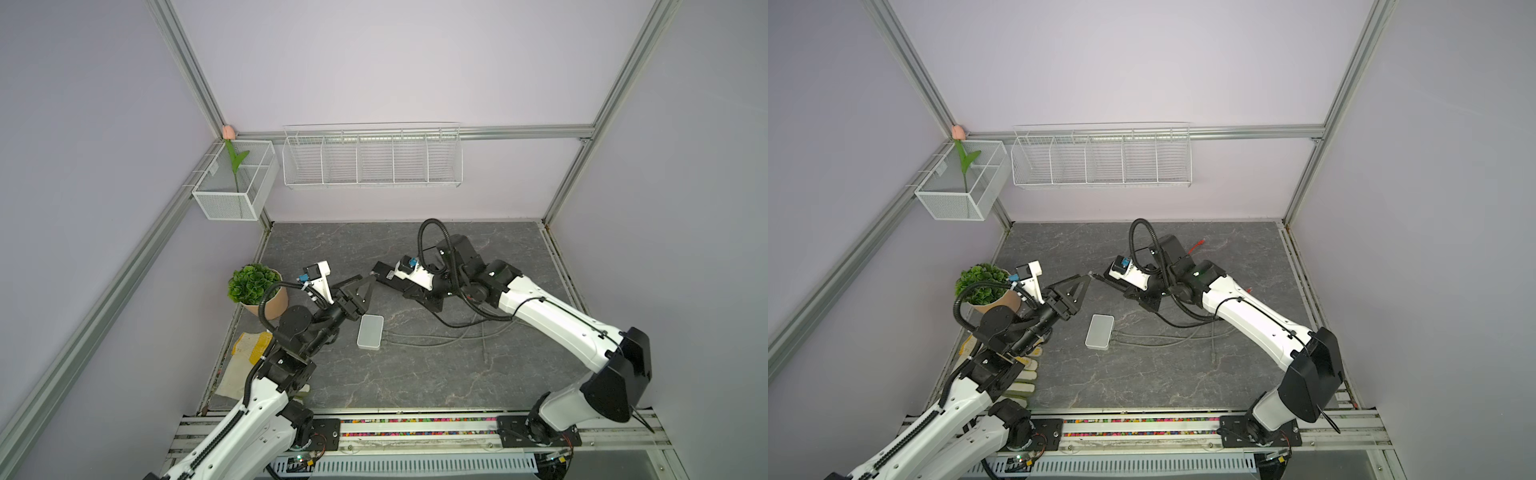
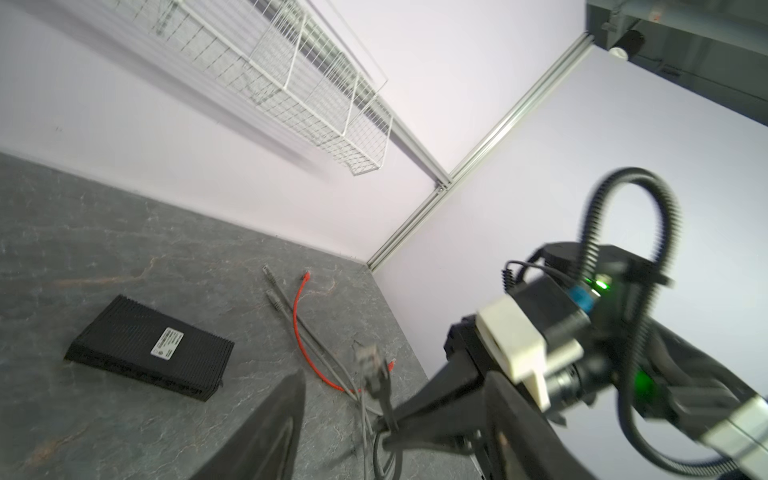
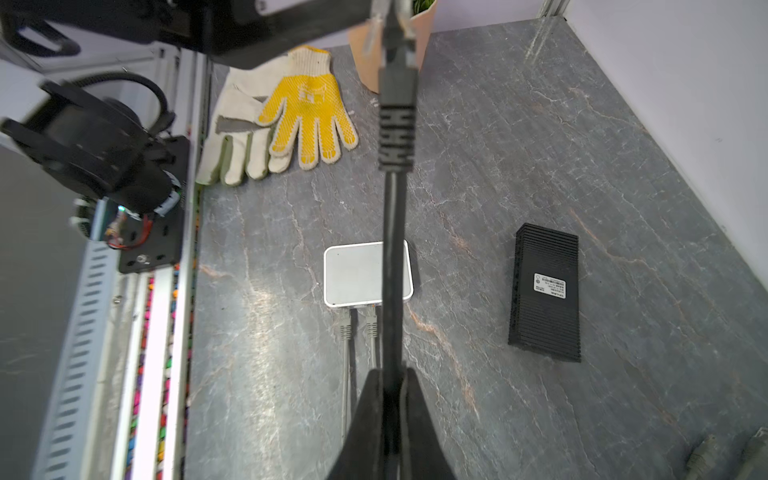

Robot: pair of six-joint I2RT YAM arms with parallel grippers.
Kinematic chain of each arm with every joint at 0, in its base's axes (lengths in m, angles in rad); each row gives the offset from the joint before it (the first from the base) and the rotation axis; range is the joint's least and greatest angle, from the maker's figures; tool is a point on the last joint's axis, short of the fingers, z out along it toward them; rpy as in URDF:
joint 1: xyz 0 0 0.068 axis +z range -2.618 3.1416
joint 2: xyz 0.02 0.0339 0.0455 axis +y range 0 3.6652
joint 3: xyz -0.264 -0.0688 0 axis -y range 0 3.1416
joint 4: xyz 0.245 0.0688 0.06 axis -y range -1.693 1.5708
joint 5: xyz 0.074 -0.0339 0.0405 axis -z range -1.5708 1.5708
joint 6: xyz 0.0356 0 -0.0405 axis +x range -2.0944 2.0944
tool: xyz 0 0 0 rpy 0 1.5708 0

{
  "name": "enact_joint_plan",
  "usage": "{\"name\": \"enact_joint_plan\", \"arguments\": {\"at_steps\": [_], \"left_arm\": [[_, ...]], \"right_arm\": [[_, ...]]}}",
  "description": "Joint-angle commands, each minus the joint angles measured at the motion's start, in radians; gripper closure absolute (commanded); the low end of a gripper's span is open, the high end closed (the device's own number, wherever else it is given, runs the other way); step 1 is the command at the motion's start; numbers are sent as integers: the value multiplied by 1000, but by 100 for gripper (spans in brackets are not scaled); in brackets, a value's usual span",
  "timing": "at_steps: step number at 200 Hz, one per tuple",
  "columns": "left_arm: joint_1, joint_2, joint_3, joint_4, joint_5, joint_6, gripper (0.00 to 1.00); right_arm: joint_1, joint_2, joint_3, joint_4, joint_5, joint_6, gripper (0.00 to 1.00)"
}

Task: Insert the plug into the switch port

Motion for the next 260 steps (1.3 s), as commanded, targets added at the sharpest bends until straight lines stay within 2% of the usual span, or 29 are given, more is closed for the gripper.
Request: {"name": "enact_joint_plan", "arguments": {"at_steps": [1, 32, 53, 87, 122, 260], "left_arm": [[7, -53, 0, -40, 71, 80, 32], [11, -69, -26, -23, 143, 112, 33], [26, -59, -36, 19, 200, 105, 38], [43, -29, -21, 62, 308, 83, 47], [43, -40, -24, 42, 324, 93, 58], [46, 46, -18, 143, 358, 75, 76]], "right_arm": [[-26, 28, 52, -217, -249, -103, 93], [-57, 82, 103, -321, -364, -179, 93], [-57, 125, 170, -467, -432, -262, 93], [-60, 159, 226, -529, -456, -298, 93], [-61, 180, 259, -563, -466, -319, 93], [-58, 207, 261, -583, -489, -345, 93]]}}
